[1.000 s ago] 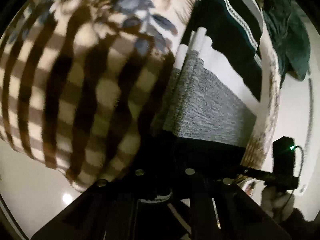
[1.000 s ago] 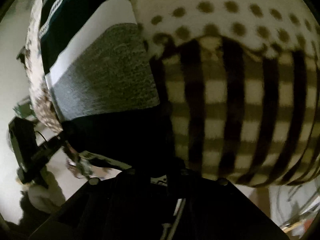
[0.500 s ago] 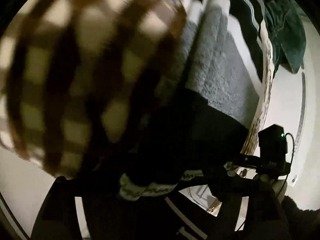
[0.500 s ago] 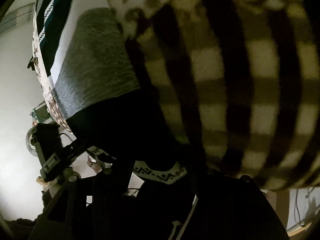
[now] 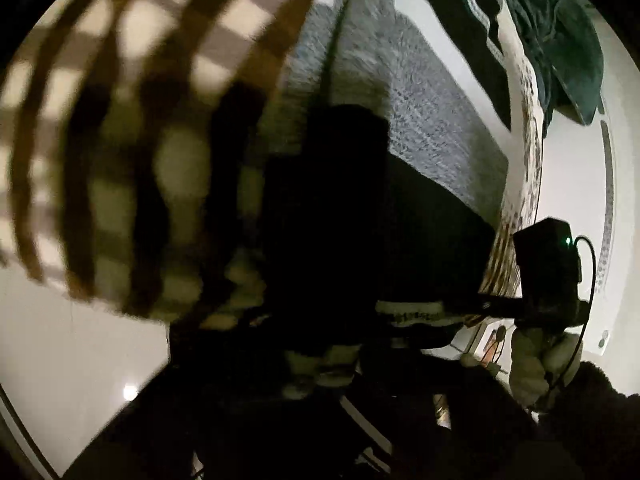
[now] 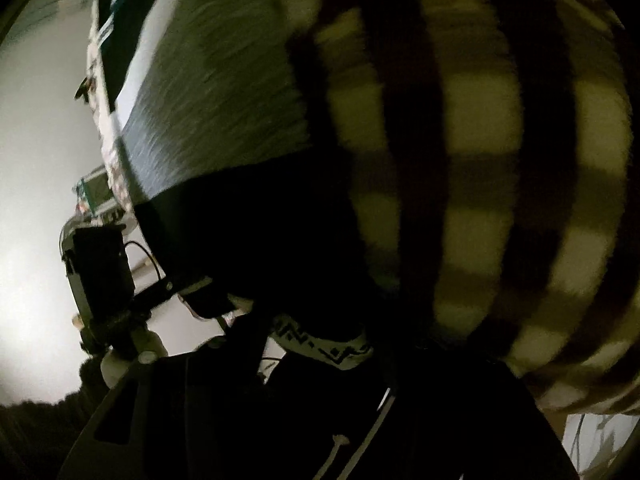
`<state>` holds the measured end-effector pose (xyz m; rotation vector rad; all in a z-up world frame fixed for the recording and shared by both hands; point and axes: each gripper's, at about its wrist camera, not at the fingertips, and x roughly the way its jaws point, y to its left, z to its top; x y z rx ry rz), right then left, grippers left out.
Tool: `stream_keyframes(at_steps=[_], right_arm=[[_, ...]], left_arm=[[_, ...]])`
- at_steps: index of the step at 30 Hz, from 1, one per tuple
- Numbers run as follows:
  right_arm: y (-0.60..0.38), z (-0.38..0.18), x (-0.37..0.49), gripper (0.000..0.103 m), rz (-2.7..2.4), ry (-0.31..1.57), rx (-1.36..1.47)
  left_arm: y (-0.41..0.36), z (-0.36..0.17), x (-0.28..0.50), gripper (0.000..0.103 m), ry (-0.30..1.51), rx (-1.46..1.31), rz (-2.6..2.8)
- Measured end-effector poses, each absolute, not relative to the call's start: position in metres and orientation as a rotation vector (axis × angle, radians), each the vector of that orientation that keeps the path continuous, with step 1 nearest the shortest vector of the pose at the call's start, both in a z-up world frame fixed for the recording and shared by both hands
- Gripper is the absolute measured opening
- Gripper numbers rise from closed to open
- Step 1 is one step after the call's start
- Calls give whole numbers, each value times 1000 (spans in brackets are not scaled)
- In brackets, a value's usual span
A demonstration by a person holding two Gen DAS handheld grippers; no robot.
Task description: Fold small clothes
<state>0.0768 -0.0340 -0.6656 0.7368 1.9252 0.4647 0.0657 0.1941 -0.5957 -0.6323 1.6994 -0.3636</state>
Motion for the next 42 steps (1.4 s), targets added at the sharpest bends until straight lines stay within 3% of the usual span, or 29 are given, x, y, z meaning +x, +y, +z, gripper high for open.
stream_keyframes(at_steps=[1,4,12,17,26,36,39,41,42], right_arm=[[-30,-665,76,19,473,1924,732],[-23,-658,74,13,471,1901,754],[-24,-593,85,11,537,1807,811],[-47,-539,121,11,572,1652,834],[-57,-481,292,11,548,1371,853],[-64,-515,522,11,400,1310,812],[-57,-539,574,16,312,1375,773],[-51,-548,592,32,305,1419,755],[-52,-548,592,55,317,1415,763]], left_arm=[[198,-594,65,13,1693,-647,-354],[208,-580,62,11,1681,-704,-323],[210,-523,82,10,1598,-874,-345],[212,-484,139,10,1470,-933,-414],[199,-461,314,10,1211,-913,-490],[196,-522,517,12,1215,-882,-380],[198,-556,552,13,1307,-954,-333],[202,-563,554,17,1304,-997,-337],[202,-564,553,30,1299,-998,-344]])
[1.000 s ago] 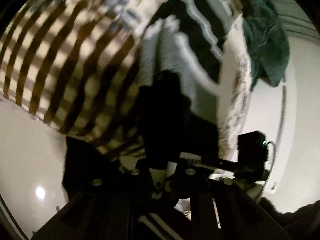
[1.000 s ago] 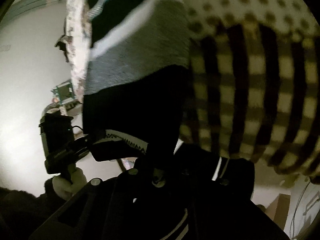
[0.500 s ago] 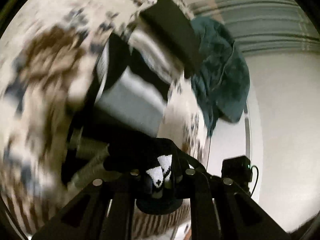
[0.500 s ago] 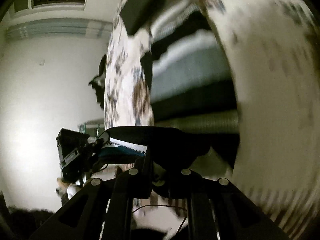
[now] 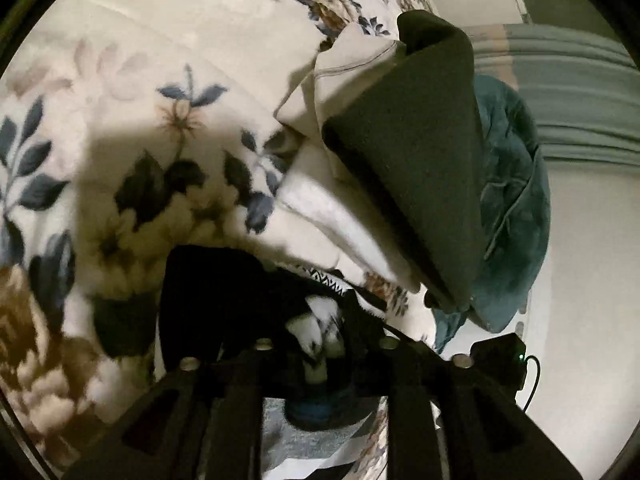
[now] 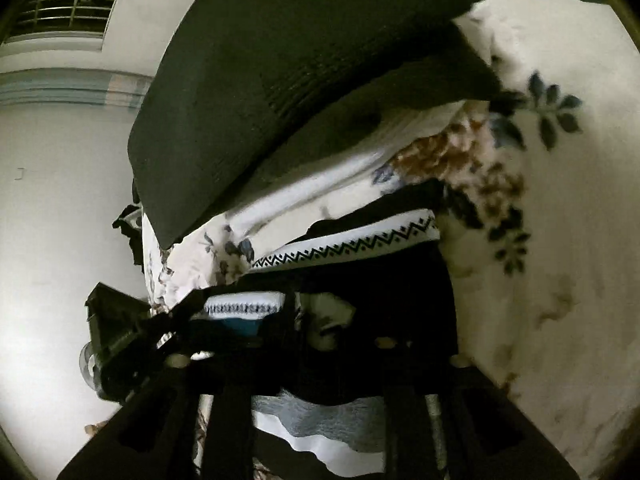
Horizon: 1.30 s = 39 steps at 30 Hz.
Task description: Fold small clothes
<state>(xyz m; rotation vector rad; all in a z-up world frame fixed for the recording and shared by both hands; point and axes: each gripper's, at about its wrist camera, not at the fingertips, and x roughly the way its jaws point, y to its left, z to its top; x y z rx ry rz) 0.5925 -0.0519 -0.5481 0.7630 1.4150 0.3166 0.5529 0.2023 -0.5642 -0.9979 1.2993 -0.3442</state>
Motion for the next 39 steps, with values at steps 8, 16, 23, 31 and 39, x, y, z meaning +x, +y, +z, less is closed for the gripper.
stream_keyframes(at_steps=[8,16,23,31,39], right_arm=[[-79,-542,559,82,247,1384,687],[-93,-530,532,94,259,1409,556],[-95,-569,525,103,426,1570,470],[-65,-627,576,103,630,1682,436],[-57,-647,583,79,711,1628,716]], left_arm=[[236,-552,556,83,1232,-1001,-281],[263,-518,463,83,1209,-885,-233],[217,-569,297,83,1482,-1049,-171],[180,-634,303,83,1165,-1404,-58],[200,-621,317,33,940,-1471,50]])
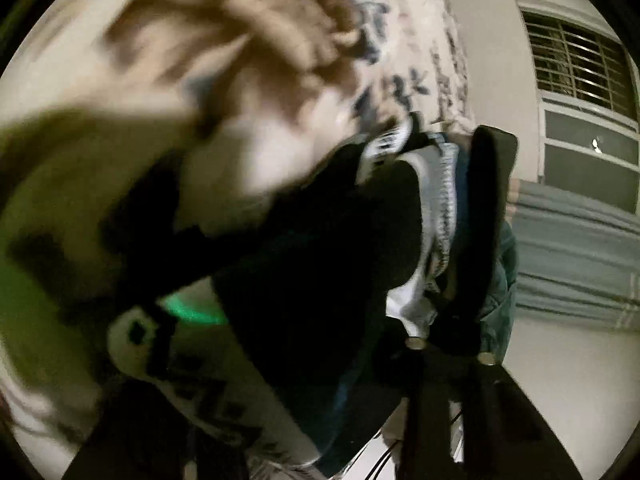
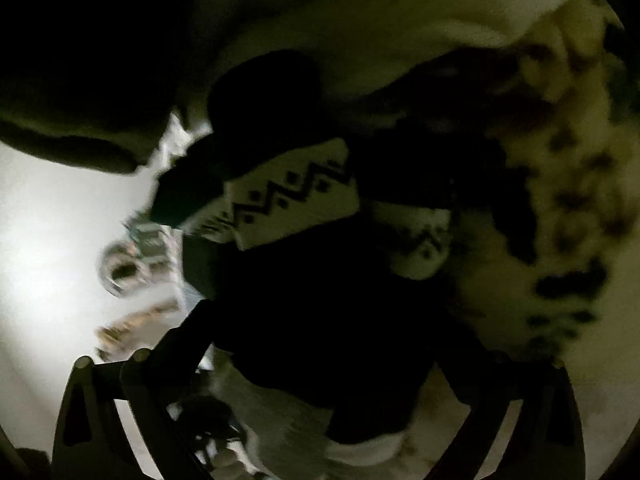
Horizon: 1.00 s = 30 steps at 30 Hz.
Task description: Fold small clothes
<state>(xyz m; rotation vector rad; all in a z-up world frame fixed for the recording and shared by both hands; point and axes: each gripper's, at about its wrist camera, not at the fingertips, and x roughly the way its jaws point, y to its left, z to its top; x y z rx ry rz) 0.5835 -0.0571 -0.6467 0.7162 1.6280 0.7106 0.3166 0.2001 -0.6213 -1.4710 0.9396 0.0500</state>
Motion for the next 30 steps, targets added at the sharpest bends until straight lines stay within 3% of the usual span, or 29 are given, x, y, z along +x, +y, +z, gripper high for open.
stream_keyframes(at_steps=[1,4,7,14,15,17,18,21,22,24,25,27,30], right_arm=[[-54,-650,580,44,715,1626,757],[-50,-649,567,27,676,1605,791],[-56,-632,541,19,618,1553,829],[-95,-594,359,17,381,1552,1036],[-95,-600,341,19,342,1572,1051],[-96,-619,313,35,269,1635,1076],[-96,-624,308,53,243,1673,1045],[-116,-607,308,68,202,1654,935],[-125,-595,309,73,186,1639,870],[-141,-575,313,75,156,1617,766],[-149,-564,323,75,151,1602,721],[-156,-544,349,76,177,1556,617],[-138,-534,407,82,270,1511,530]], left_arm=[[205,-616,320,31,945,-1453,36],[217,-601,331,29,993,-1373,-19],[238,-585,341,29,1053,-1308,-130],[266,-569,369,29,1353,-1068,-337],[264,-577,369,32,1401,-1012,-334],[259,-591,372,32,1494,-899,-294],[259,-594,368,33,1500,-896,-290],[261,-579,341,35,1439,-882,-254],[262,-570,331,40,1425,-858,-223],[263,-545,310,53,1369,-783,-129],[265,-537,293,70,1353,-729,-66],[272,-540,271,89,1341,-689,27],[281,-580,252,90,1405,-652,146]])
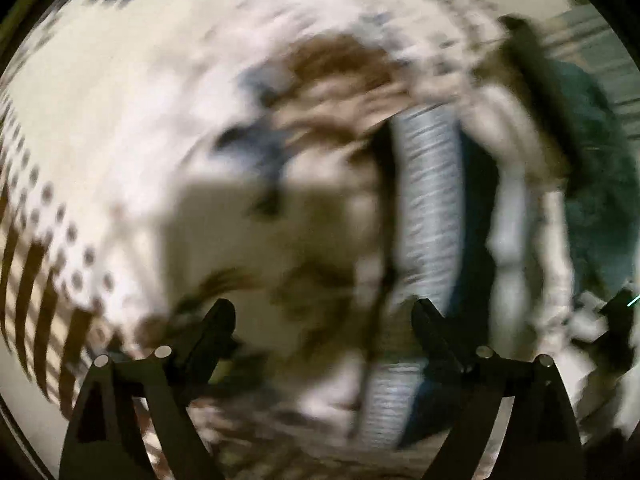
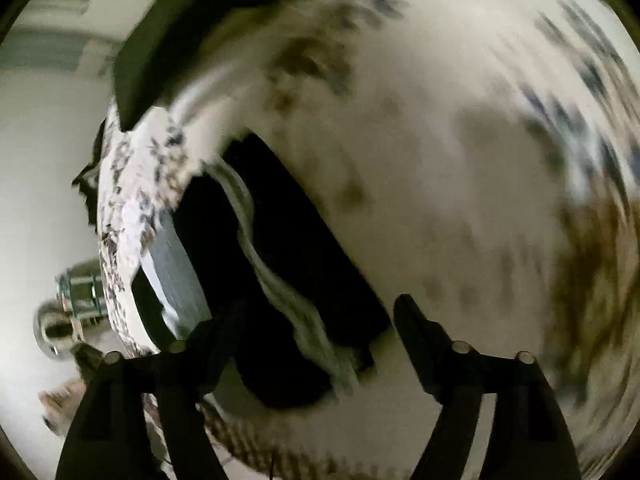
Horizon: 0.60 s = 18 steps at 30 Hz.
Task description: Fold small clothes
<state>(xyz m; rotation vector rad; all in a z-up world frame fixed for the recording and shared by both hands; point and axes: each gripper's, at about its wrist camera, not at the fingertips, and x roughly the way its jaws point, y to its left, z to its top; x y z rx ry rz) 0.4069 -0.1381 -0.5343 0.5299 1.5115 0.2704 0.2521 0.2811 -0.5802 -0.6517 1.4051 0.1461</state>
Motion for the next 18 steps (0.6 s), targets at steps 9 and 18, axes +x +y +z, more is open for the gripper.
stream_keyframes(at_steps=[9,18], right_arm=[[-56,-611,540,72,491,1641,504],[-36,-542,532,14,576,1417,459]], left_arm=[[278,-626,264,103,1475,-629,192],[267,-641,297,103,1596,-618,264]])
